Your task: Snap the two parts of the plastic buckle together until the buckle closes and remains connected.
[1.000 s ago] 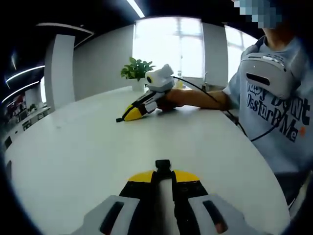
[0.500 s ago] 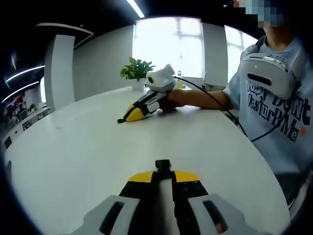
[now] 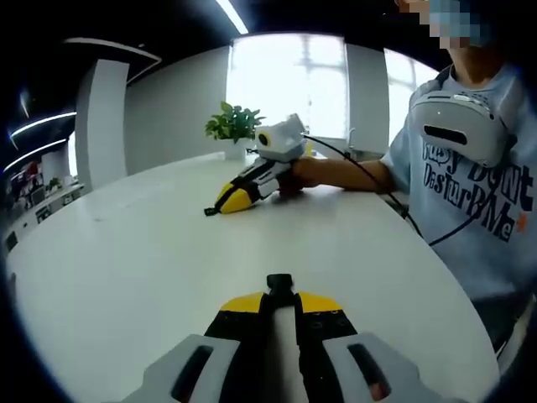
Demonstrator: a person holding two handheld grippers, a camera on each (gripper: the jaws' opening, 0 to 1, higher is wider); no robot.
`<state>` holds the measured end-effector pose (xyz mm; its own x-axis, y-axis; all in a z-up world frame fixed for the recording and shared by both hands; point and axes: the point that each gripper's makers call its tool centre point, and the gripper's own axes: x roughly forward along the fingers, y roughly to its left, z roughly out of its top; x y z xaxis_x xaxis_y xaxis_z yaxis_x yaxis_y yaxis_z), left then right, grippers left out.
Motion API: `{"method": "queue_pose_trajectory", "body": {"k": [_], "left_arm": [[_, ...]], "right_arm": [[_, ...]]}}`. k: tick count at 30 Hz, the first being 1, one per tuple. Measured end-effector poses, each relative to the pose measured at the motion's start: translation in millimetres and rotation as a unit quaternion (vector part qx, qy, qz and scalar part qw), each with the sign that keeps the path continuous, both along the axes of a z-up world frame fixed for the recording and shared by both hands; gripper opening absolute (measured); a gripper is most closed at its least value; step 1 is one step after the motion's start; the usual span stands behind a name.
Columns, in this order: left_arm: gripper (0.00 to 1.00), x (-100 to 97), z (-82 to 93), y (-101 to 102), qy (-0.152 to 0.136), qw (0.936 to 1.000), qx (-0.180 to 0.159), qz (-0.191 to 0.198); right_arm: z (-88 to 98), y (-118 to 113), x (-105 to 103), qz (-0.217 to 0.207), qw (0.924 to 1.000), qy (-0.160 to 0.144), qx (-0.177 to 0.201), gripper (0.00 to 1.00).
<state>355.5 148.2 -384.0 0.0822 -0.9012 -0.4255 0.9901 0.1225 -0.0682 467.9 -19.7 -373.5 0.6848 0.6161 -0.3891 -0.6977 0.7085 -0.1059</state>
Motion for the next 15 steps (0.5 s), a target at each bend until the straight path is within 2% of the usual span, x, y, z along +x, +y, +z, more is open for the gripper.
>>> {"method": "queue_pose_trajectory", "body": {"k": [6, 15], "left_arm": [[0.12, 0.2, -0.4, -0.2, 0.001, 1.0, -0.003, 0.0], [0.12, -0.2, -0.3, 0.3, -0.001, 1.0, -0.002, 0.0]], "right_arm": [[-0.2, 5.3, -8.1, 0.015, 0.9999, 0.004, 0.0, 0.12], [0.6, 11.4, -15.2, 0.04, 0.9991, -0.005, -0.009, 0.12]]}}
